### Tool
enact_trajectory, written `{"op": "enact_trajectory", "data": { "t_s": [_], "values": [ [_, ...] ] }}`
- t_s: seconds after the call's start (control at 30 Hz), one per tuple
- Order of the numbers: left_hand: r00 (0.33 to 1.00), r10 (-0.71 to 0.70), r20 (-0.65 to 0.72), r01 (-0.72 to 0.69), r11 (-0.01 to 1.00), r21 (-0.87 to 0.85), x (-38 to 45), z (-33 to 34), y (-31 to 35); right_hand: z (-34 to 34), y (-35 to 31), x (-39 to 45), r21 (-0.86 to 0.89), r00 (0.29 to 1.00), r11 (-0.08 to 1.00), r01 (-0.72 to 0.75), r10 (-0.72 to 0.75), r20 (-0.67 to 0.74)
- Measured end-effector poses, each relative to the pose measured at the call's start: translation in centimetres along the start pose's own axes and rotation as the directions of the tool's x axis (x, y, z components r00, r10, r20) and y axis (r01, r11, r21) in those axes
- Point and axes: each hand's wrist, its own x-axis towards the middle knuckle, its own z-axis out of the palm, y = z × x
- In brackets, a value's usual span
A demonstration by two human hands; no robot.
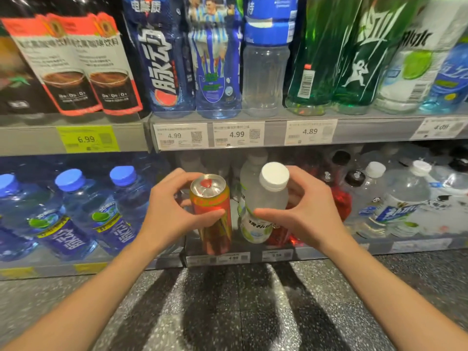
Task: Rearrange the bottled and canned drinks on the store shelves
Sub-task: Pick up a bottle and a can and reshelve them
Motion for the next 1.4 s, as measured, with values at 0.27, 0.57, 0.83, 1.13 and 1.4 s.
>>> {"op": "enact_trajectory", "data": {
  "t_s": [0.27,0.57,0.83,1.13,1.4],
  "values": [
    [0.999,0.006,0.053,-0.006,1.0,0.001,-0.2,-0.3,0.5,1.6,1.2,1.0,-0.073,0.999,0.997,-0.031,0.033,0.021],
    [0.999,0.012,0.041,-0.01,0.998,-0.057,0.3,-0.6,1.6,2.7,1.6,1.1,-0.247,0.989,0.964,-0.096,0.121,0.087],
    [0.998,0.04,0.05,-0.037,0.998,-0.057,0.3,-0.6,2.5,2.8,1.2,0.9,-0.354,0.981,0.932,-0.082,0.138,0.137],
    [0.999,0.03,0.037,-0.028,0.998,-0.05,0.5,-0.5,2.9,3.9,0.4,1.1,-0.496,0.986,0.868,-0.009,0.089,0.137],
    [0.998,0.056,0.019,-0.055,0.997,-0.046,0.4,-1.2,4.5,4.2,-0.1,0.4,-0.495,0.989,0.868,-0.045,0.108,0.099]
  ]
}}
